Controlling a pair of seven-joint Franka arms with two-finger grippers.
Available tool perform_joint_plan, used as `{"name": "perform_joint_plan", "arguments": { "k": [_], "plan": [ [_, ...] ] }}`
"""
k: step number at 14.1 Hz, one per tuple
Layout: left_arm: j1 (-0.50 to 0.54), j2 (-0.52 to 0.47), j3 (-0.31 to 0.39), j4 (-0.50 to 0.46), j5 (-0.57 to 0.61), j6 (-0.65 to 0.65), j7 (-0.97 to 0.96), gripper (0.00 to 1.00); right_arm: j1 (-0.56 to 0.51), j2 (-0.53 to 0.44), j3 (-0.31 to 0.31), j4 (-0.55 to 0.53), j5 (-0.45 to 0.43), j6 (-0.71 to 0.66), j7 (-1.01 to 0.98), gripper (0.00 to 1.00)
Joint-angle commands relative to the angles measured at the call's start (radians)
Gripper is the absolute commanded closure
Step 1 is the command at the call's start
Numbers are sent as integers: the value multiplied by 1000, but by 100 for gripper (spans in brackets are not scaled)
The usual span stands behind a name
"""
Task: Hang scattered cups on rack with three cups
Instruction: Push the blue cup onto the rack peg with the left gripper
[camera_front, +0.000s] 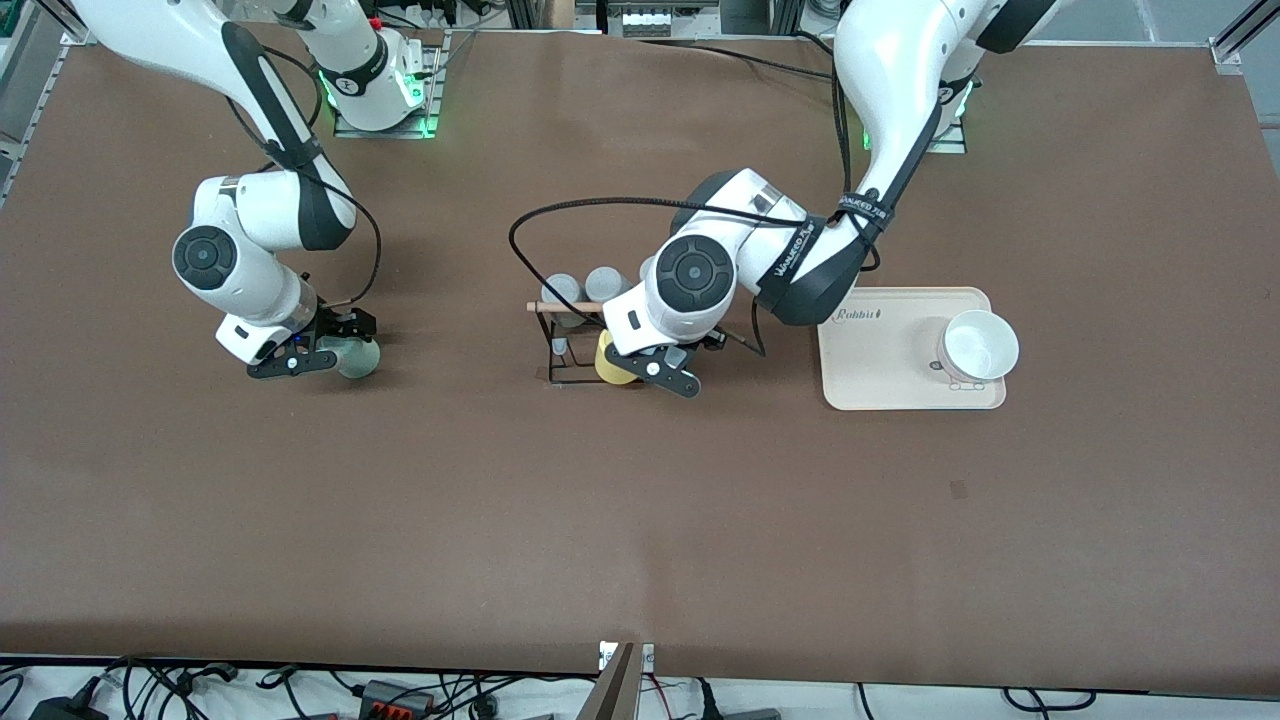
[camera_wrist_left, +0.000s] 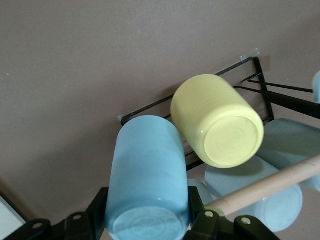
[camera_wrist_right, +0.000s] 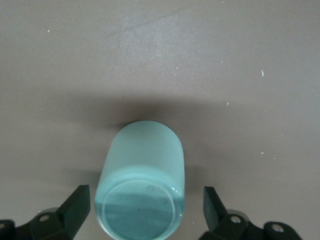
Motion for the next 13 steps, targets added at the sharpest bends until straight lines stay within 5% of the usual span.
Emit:
{"name": "perform_joint_plan", "arguments": {
  "k": [1,2,4,5,9,13],
  "plan": [
    [-5,17,5,3,-18,-9,-10,62,5,1,-1,-7,-13,13,2,0],
    [-5,21,5,3,-18,-9,-10,58,5,1,-1,-7,-13,13,2,0],
    [-5,28,5,3,-17,0,-10,6,5,1,-1,-7,-12,10,5,13],
    [-4,22,5,8,-18,1,-10,0,5,1,-1,-7,-13,10,14,27],
    [30,-50,18,22,-14,-63,-11,0,6,0,-1,-7,-12,6,16,68],
    [169,-159,40,8,0,-138,-17,0,8,-37,-1,9,-13,-31,9,74]
  ]
}}
